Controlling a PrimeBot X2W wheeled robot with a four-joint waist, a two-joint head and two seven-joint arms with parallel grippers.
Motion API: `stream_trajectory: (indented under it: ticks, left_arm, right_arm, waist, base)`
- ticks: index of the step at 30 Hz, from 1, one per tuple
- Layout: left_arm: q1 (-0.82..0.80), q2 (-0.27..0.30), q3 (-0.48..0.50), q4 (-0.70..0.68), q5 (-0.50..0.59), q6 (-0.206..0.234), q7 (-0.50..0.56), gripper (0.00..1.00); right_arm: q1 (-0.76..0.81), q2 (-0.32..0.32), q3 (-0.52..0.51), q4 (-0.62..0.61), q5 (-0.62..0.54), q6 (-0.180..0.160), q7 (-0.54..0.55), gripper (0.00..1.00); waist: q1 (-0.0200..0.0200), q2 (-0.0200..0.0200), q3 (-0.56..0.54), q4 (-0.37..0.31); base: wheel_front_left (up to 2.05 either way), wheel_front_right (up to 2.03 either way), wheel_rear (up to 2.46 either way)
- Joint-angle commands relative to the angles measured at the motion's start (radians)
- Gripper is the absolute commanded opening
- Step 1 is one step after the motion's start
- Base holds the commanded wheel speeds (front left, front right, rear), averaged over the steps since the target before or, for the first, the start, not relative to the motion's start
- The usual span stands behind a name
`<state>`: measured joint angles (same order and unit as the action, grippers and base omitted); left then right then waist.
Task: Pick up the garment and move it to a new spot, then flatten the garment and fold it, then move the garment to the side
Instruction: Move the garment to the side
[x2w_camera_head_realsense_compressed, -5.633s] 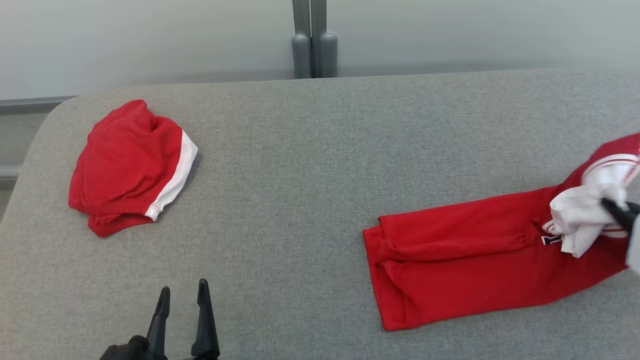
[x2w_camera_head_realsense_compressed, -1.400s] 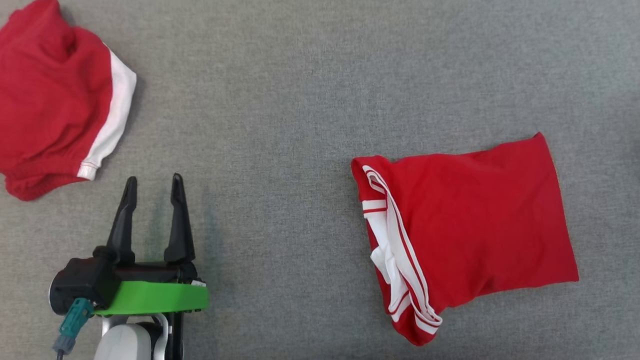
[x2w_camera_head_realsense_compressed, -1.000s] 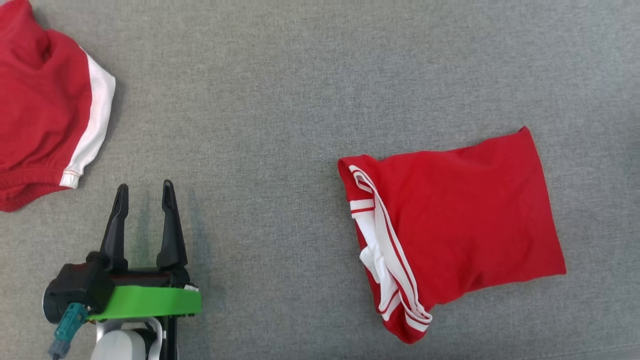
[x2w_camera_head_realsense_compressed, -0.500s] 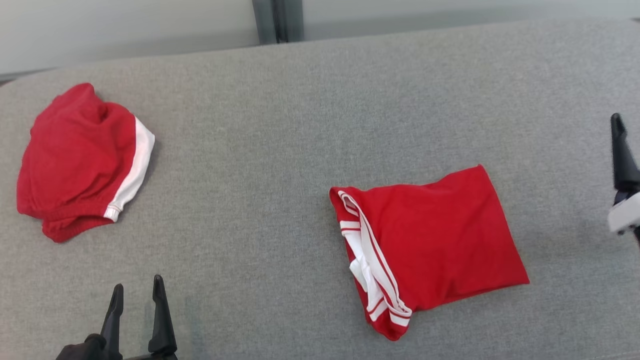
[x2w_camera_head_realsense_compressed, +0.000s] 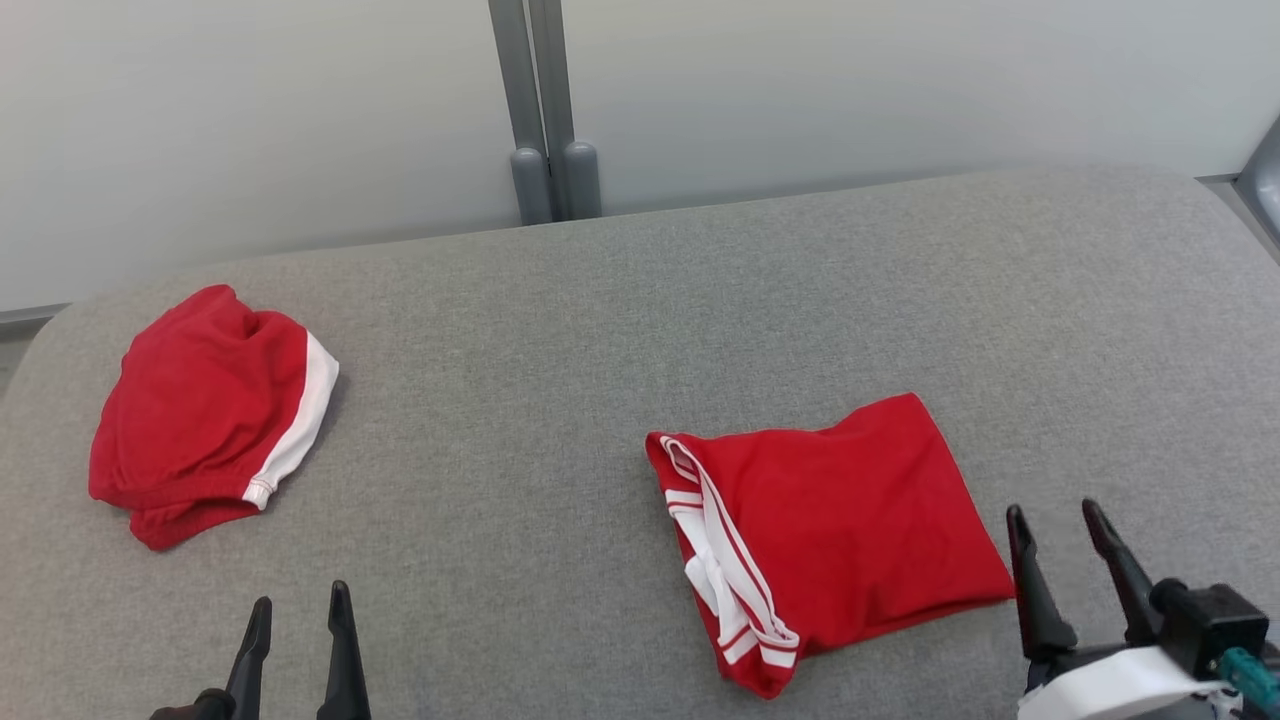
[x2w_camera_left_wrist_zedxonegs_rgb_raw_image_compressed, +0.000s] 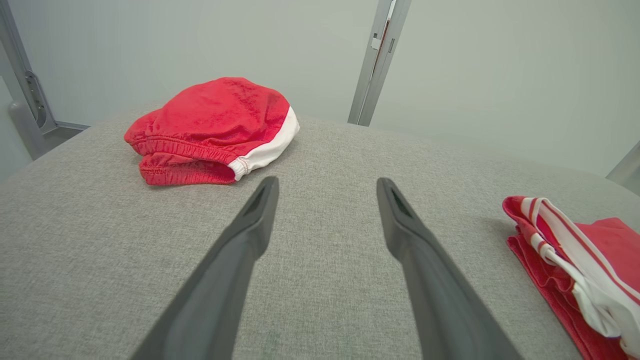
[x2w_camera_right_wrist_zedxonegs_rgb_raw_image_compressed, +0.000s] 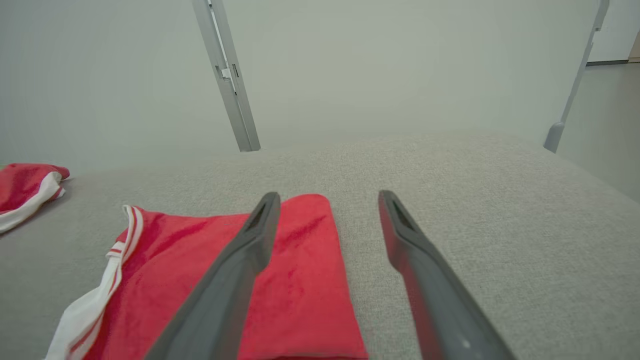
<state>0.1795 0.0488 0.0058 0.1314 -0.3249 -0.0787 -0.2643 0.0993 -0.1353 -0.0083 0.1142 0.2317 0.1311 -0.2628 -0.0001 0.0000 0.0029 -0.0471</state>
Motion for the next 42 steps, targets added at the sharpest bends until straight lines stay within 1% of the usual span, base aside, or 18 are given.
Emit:
stream_trajectory:
  ticks: [1,7,18,21,22,25,28,32,34,38,42]
  left_arm:
    - [-0.010,0.003,0.003,0.002,-0.008,-0.002,0.000,1.00]
    - [0.000,0.003,0.009,0.010,-0.011,-0.005,0.000,1.00]
    - [0.007,0.003,0.000,0.002,-0.028,0.007,0.000,1.00]
    - [0.009,0.003,-0.004,-0.001,-0.033,0.012,0.000,1.00]
    - [0.008,0.003,-0.007,-0.001,-0.036,0.012,0.000,1.00]
    - [0.001,0.003,-0.019,0.004,-0.043,0.010,0.000,1.00]
    - [-0.024,0.003,-0.039,0.002,-0.048,0.008,0.000,1.00]
    - [-0.049,0.003,-0.073,0.004,-0.048,0.008,0.000,1.00]
    - [-0.065,0.003,-0.090,0.010,-0.051,0.010,0.000,1.00]
    - [-0.085,0.003,-0.116,0.019,-0.058,0.013,0.000,1.00]
    - [-0.091,0.003,-0.117,0.012,-0.071,0.025,0.000,1.00]
  right_arm:
    - [0.019,0.004,0.007,0.005,-0.012,-0.001,-0.003,1.00]
    - [0.041,0.020,-0.003,0.022,-0.008,-0.001,-0.003,1.00]
    - [0.020,0.010,-0.016,0.016,-0.016,-0.001,-0.003,1.00]
    - [0.000,0.011,-0.010,0.020,0.009,-0.001,-0.003,1.00]
    - [-0.013,-0.001,0.008,0.033,0.018,-0.001,-0.003,1.00]
    - [-0.068,-0.041,0.051,0.122,0.056,-0.001,0.004,1.00]
    - [-0.195,-0.084,0.097,0.231,0.090,0.000,0.086,1.00]
    - [-0.324,-0.114,0.154,0.389,0.132,-0.001,0.212,1.00]
    - [-0.380,-0.125,0.199,0.454,0.158,0.000,0.260,1.00]
    - [-0.430,-0.145,0.253,0.566,0.207,-0.001,0.314,1.00]
    - [-0.441,-0.151,0.307,0.617,0.284,0.000,0.348,1.00]
  waist:
    - [0.0001,0.0000,-0.004,0.002]
    - [0.0001,0.0000,-0.009,0.002]
    - [0.0001,0.0000,-0.009,0.003]
    - [0.0001,0.0000,-0.005,0.003]
    - [0.0001,0.0000,-0.002,0.002]
    - [0.0001,0.0000,0.008,0.002]
    - [0.0001,0.0000,0.039,0.003]
    - [0.0001,0.0000,0.074,0.022]
    - [0.0001,0.0000,0.089,0.039]
    - [0.0001,0.0000,0.099,0.069]
    - [0.0001,0.0000,0.102,0.080]
  base:
    - [0.00,0.00,0.00]
    - [0.00,0.00,0.00]
    - [0.00,0.00,0.00]
    - [0.00,0.00,0.00]
    - [0.00,0.00,0.00]
    - [0.00,0.00,0.00]
    - [0.00,0.00,0.00]
    - [0.00,0.00,0.00]
    - [0.00,0.00,0.00]
    - [0.00,0.00,0.00]
    - [0.00,0.00,0.00]
